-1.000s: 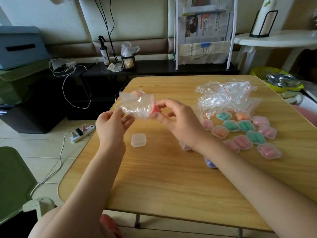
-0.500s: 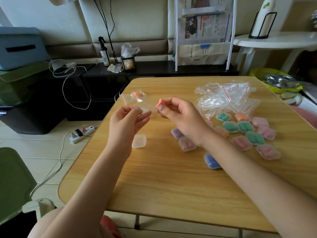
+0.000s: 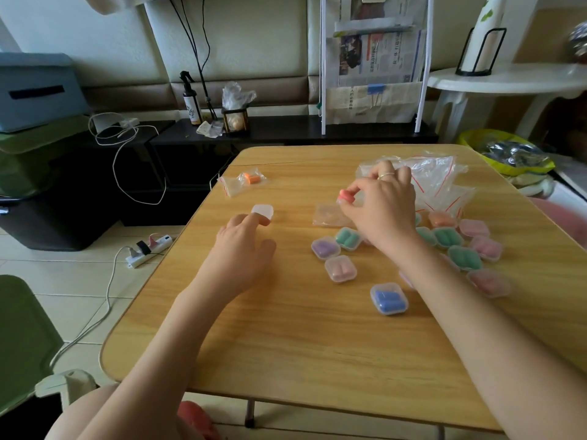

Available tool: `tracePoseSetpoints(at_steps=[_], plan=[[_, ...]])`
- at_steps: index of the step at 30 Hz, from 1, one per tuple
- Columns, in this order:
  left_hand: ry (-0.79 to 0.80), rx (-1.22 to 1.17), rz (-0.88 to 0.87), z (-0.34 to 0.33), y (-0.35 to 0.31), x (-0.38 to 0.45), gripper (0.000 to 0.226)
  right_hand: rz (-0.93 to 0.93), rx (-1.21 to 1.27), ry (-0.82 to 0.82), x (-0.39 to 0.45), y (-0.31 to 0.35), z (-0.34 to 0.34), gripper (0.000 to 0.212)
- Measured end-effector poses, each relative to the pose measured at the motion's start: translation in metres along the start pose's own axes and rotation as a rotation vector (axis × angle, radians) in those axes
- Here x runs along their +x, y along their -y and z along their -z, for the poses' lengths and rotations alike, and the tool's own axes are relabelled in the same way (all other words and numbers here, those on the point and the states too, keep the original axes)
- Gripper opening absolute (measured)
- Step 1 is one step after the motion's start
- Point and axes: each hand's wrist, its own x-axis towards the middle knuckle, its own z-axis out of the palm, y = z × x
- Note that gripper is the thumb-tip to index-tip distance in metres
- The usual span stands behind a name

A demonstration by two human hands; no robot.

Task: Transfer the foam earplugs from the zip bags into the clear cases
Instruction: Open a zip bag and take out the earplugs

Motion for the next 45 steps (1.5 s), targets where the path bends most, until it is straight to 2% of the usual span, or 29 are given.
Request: tracePoseSetpoints(at_steps=[2,7,11,18,23,25,28,30,33,35,39,45], plan=[[0.041,-0.024,-0.018,0.006,0.000,-0.002,0.038,0.005,-0.061,0.024,0.000,0.001,0.003,0.022],[0.259,0.040,-0.141,0.028,0.006,-0.008,0.042,0.047,-0.190,0.057,-0.002,0.001,0.006,0.020],[0.376,0.086,-0.111,0.039,0.017,-0.014,0.046,0.077,-0.254,0.140,-0.003,0.003,0.006,0.022],[0.231,0.100,-0.164,0.036,0.029,-0.015,0.039,0.103,-0.299,0.242,-0.005,0.010,0.013,0.005],[0.111,0.028,-0.177,0.027,0.024,-0.017,0.041,0.198,-0.328,0.126,-0.004,0.011,0.020,0.008],[0.078,-0.032,-0.189,0.021,0.022,-0.016,0.040,0.227,-0.313,0.136,-0.001,0.009,0.022,0.011],[0.029,-0.127,-0.196,0.012,0.014,-0.015,0.047,0.284,-0.205,0.148,-0.001,0.008,0.018,0.013],[-0.025,-0.207,-0.182,0.008,0.006,-0.014,0.051,0.337,-0.008,0.134,-0.002,0.010,0.015,0.009],[-0.103,-0.309,-0.159,0.003,-0.002,-0.011,0.042,0.308,0.393,0.298,-0.007,0.018,0.015,0.008],[-0.125,-0.348,-0.159,0.001,-0.005,-0.009,0.038,0.272,0.558,0.387,-0.013,0.024,0.014,0.012],[-0.139,-0.403,-0.197,-0.004,-0.010,-0.010,0.039,0.224,0.701,0.416,-0.019,0.033,0.015,0.012],[-0.207,-0.320,-0.310,-0.010,-0.012,-0.011,0.043,0.085,0.699,0.493,-0.023,0.044,0.019,0.035]])
